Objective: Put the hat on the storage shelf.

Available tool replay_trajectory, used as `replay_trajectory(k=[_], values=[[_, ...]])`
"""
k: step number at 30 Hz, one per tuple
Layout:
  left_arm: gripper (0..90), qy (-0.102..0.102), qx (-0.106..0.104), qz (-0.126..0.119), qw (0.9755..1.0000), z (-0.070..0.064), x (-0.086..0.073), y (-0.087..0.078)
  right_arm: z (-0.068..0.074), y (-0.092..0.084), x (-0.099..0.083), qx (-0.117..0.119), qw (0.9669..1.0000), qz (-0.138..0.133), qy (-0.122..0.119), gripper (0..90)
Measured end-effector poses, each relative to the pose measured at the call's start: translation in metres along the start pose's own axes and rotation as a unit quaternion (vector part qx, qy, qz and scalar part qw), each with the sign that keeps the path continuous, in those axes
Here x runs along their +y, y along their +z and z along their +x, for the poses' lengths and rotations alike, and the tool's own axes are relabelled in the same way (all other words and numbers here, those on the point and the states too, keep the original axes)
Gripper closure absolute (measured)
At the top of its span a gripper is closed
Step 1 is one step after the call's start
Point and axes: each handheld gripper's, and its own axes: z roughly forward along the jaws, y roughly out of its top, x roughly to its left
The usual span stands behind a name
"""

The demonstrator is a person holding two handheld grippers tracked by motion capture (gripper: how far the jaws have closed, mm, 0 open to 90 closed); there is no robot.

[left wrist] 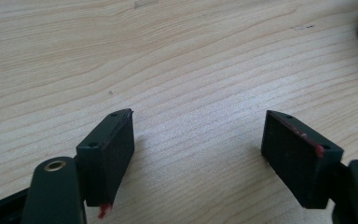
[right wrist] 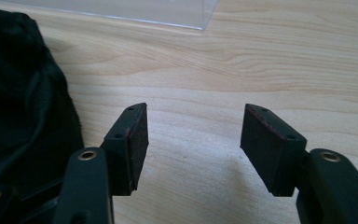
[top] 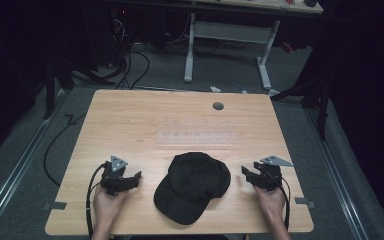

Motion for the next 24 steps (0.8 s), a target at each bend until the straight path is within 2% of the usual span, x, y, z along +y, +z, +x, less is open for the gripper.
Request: replay_trajectory(k=[5,7,8,10,13,21,24], values=[[25.8,-0.003,-0.002,-0.001,1.0000,0.000,0.000,0.000,0.002,-0.006,0.001,0.013,0.9998,-0.013,-0.007,41.2],[25.8,-0.005,-0.002,-0.001,1.0000,0.001,0.001,0.000,0.004,-0.008,0.002,0.015,0.9998,-0.013,-0.006,40.7],[25.9,-0.004,-0.002,-0.001,1.0000,0.001,0.001,0.000,0.007,-0.012,0.006,0.018,0.9997,-0.011,-0.013,40.3],[25.6,0.000,0.000,-0.001,1.0000,0.000,0.000,0.000,0.010,-0.018,0.009,0.028,0.9991,-0.025,-0.020,40.3],[25.4,0.000,0.000,-0.001,1.0000,0.000,0.000,0.000,0.013,-0.024,0.013,0.041,0.9984,-0.035,-0.017,40.3],[25.5,-0.001,0.000,-0.002,1.0000,0.000,0.000,0.000,0.021,-0.031,0.022,0.059,0.9971,-0.041,-0.025,40.2],[25.5,-0.001,0.000,-0.002,1.0000,0.000,0.000,0.000,0.028,-0.035,0.027,0.073,0.9960,-0.043,-0.028,40.2]])
